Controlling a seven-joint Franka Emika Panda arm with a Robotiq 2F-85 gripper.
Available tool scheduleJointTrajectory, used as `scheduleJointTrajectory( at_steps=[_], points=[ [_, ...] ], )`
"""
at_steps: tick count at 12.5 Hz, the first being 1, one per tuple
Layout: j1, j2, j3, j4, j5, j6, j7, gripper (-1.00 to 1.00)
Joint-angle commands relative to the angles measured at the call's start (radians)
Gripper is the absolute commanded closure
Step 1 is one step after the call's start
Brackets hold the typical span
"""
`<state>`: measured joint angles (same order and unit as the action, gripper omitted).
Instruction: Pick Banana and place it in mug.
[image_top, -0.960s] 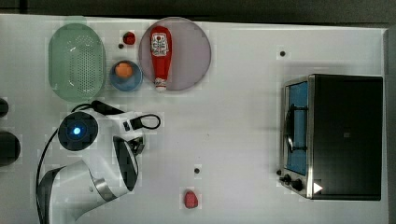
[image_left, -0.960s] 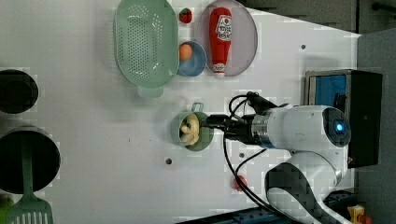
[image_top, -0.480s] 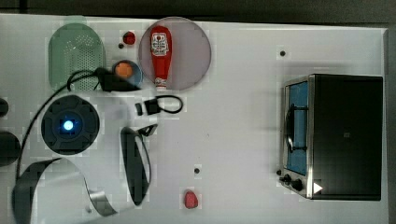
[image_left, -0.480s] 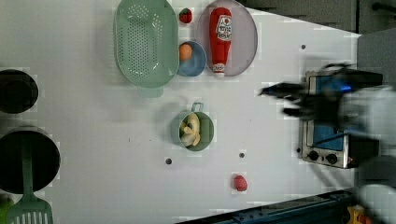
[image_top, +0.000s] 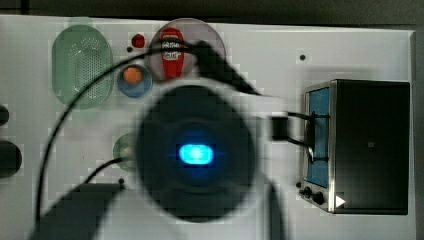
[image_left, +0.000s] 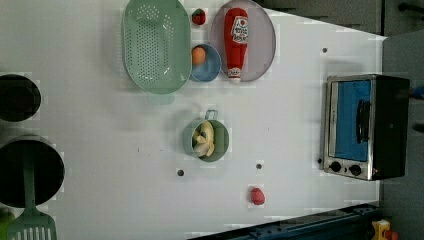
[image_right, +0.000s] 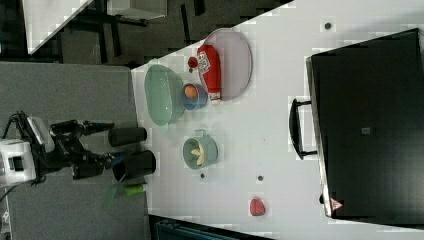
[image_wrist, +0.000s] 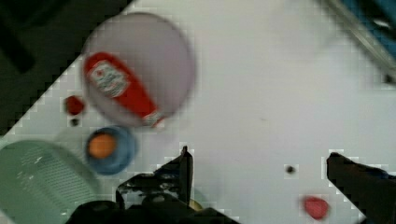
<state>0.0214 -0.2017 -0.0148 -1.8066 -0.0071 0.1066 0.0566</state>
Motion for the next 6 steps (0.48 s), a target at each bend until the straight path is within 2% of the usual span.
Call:
scheduleJointTrajectory(
  at_steps=[1,6],
  points=[
    [0.004,0.051,-0.053,0.054,-0.007,-0.090,0.030,-1.00],
    [0.004,0.060,-0.068,0.058,-0.007,-0.059,0.030,-1.00]
  ],
)
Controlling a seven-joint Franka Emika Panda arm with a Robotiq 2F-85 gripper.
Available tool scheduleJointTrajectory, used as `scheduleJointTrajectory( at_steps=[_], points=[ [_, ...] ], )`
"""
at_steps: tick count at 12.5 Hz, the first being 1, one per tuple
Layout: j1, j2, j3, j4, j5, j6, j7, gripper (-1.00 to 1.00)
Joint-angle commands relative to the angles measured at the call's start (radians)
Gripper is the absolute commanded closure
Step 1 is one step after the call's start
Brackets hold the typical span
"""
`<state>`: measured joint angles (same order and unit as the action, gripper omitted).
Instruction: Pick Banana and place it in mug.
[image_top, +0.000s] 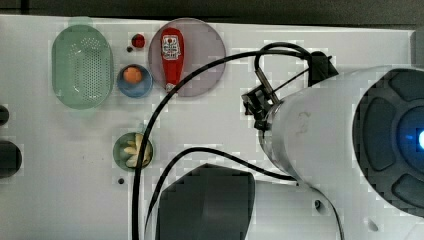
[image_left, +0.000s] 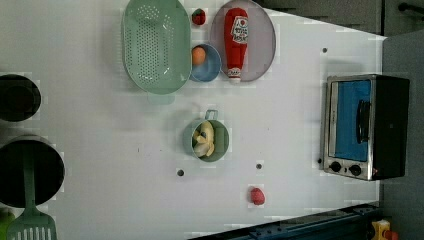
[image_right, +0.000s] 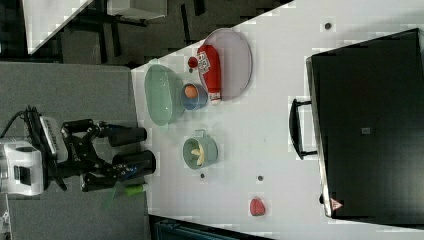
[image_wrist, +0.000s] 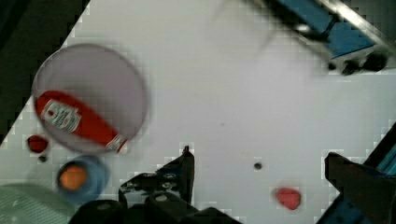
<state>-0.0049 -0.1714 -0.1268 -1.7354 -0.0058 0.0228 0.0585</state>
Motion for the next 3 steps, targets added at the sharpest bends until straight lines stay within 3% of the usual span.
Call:
scheduleJointTrajectory(
  at_steps=[1,3],
  points=[
    [0.031,0.032,0.044,-0.015,-0.009,0.024,0.028,-1.00],
    [0.031,0.036,0.044,-0.015,-0.009,0.024,0.028,-1.00]
  ],
)
